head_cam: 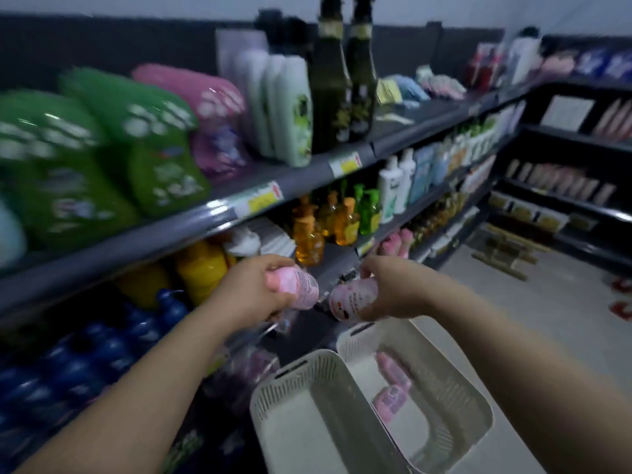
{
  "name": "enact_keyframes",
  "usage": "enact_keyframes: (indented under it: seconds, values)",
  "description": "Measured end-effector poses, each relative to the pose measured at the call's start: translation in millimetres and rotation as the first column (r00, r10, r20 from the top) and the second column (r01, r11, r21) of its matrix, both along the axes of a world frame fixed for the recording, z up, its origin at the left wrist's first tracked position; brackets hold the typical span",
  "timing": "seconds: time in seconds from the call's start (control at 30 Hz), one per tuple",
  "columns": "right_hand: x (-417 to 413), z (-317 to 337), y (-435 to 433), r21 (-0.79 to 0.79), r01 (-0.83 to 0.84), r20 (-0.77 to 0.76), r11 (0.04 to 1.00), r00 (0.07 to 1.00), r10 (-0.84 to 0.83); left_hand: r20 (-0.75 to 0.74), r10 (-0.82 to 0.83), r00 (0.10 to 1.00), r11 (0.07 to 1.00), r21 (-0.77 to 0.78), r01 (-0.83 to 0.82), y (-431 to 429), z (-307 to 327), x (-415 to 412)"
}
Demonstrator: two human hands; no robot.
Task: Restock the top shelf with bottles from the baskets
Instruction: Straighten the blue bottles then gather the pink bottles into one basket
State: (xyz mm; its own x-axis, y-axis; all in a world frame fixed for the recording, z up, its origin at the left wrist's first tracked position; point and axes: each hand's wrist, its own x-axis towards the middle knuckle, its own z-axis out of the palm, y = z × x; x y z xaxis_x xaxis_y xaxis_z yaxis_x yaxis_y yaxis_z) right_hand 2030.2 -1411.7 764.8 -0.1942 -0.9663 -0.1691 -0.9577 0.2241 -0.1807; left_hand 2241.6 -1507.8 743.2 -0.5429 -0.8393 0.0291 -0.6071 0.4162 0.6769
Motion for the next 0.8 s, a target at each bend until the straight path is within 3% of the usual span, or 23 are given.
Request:
enact_keyframes:
  seconds: [0.1,0.3,0.43,0.6,0.8]
  values:
    - [40,43,-4,-0.043,-0.081,0.003,0.996,0.997,0.081,-0.082,0.023,0.996,0.99,0.141,-0.011,12,33,47]
    - [116,107,-11,-0.097,-0.206,-0.007,0.974,0.978,0.206,-0.141,0.081,0.987,0.989,0.135,-0.062,32,91,138]
    - [174,139,-8,-0.169,-0.286,-0.013,0.943,0.958,0.288,-0.124,0.158,0.98,0.987,0.035,-0.155,53,131,203]
    - [260,170,0,-0.239,-0.368,-0.018,0.898,0.927,0.375,-0.059,0.316,0.947,0.923,-0.211,-0.321,86,174,299]
    - [360,185,-2,-0.376,-0.387,0.009,0.842,0.907,0.421,-0.07,0.422,0.904,0.859,-0.289,-0.423,103,199,403]
